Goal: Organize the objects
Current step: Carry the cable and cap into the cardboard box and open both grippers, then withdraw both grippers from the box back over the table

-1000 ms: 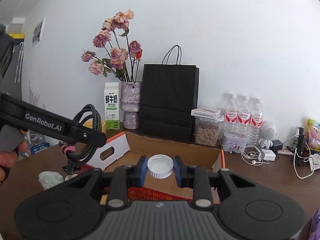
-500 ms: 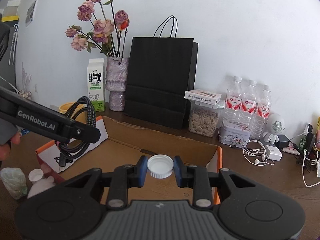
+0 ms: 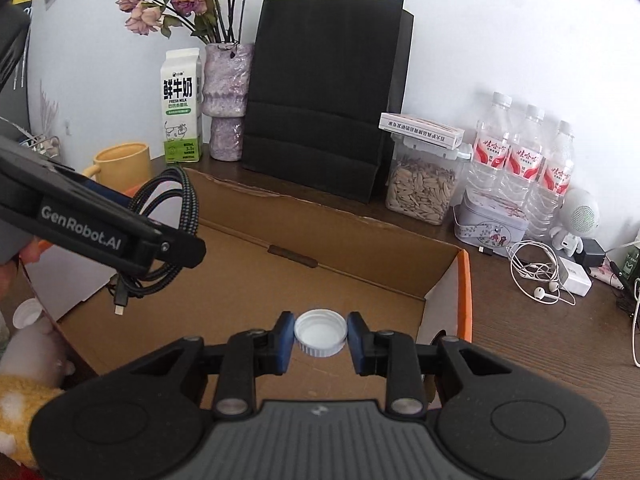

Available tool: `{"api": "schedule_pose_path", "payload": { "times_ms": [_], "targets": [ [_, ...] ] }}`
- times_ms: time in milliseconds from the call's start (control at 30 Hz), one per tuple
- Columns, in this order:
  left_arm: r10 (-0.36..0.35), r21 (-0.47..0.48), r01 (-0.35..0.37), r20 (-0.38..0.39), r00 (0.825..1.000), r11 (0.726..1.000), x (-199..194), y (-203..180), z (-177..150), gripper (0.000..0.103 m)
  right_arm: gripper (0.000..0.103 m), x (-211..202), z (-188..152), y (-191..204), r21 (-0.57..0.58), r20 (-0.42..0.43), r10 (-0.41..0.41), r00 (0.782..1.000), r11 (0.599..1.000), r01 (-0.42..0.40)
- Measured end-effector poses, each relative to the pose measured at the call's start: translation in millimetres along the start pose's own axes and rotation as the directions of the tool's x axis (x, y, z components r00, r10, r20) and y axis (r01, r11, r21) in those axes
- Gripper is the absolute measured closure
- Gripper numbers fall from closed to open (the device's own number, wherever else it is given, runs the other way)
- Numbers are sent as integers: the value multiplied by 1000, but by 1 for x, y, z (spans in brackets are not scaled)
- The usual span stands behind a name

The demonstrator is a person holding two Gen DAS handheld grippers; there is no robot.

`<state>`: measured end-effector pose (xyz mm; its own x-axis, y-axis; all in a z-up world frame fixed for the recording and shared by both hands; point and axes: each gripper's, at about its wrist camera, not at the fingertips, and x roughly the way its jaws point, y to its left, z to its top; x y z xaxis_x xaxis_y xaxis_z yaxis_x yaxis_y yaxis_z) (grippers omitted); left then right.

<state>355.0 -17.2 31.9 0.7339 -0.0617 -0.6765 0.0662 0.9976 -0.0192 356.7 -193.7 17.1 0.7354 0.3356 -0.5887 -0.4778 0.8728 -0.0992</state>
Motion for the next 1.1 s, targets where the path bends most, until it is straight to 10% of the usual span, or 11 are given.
{"api": "schedule_pose_path", "payload": {
  "times_ms": [67,200,333,1100],
  "targets": [
    [3,0,-3,9,1000,1000,1,-1,-2,0,69,2,0,-1,7,-6,-4,1000,1000,4],
    [27,-3,-27,23,999,1000,2,-2,-5,0,21,4,-2,-1,15,-5,-16,1000,1000,16],
    [38,-3,-38,15,999,999,3,-1,-5,0,9,4,-2,0,20,-6,-22,1000,1000,22],
    [52,21,-55,109,993,998,-73,-11,-12,0,6,-66,1,15,29,76,-54,996,998,52]
  ]
}}
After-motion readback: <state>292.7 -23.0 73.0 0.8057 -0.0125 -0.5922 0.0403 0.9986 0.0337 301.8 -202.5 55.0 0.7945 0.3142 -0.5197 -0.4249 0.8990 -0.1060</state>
